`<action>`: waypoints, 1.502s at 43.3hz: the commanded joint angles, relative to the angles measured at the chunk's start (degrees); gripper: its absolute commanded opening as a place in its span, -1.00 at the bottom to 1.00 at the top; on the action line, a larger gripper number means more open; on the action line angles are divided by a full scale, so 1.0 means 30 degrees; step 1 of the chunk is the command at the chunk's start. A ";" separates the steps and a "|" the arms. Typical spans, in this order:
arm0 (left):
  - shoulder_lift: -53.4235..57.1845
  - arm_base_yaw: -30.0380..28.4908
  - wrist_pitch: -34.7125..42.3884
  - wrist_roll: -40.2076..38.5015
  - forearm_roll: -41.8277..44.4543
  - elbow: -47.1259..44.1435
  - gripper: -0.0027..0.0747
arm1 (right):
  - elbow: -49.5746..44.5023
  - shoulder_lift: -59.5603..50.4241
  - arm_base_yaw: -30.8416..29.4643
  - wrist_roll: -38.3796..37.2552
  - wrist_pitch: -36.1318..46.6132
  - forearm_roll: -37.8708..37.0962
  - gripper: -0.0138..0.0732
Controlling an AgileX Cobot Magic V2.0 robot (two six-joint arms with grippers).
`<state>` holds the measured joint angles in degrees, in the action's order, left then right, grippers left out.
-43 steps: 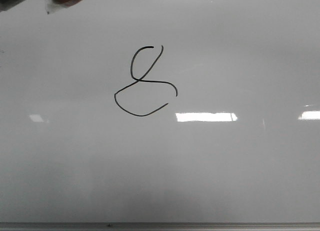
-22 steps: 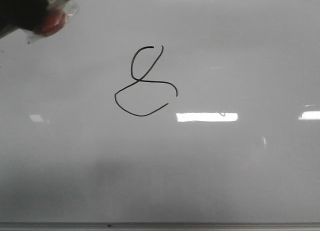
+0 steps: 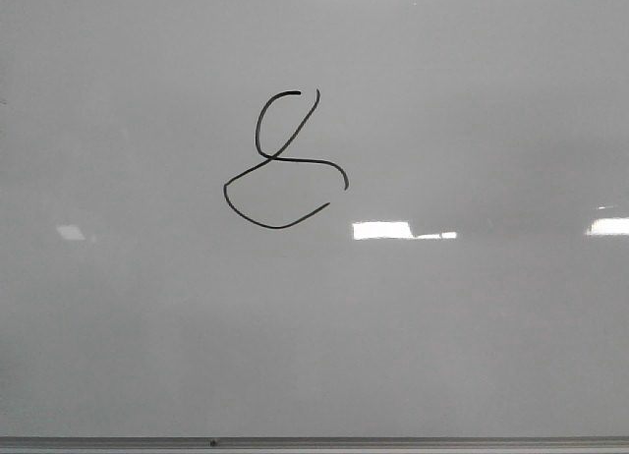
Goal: Write number 8 on whiteboard
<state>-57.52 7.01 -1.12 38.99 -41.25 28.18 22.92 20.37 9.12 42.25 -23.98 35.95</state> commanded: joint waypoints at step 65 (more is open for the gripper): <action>-1.0040 0.1322 1.2475 -1.3261 0.9445 0.0397 -0.70 | -0.1292 -0.0551 -0.0150 -0.0155 0.1717 0.0965 -0.84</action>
<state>-88.22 11.05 33.88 0.00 -13.91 27.82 17.38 18.29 9.04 41.76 -22.79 37.27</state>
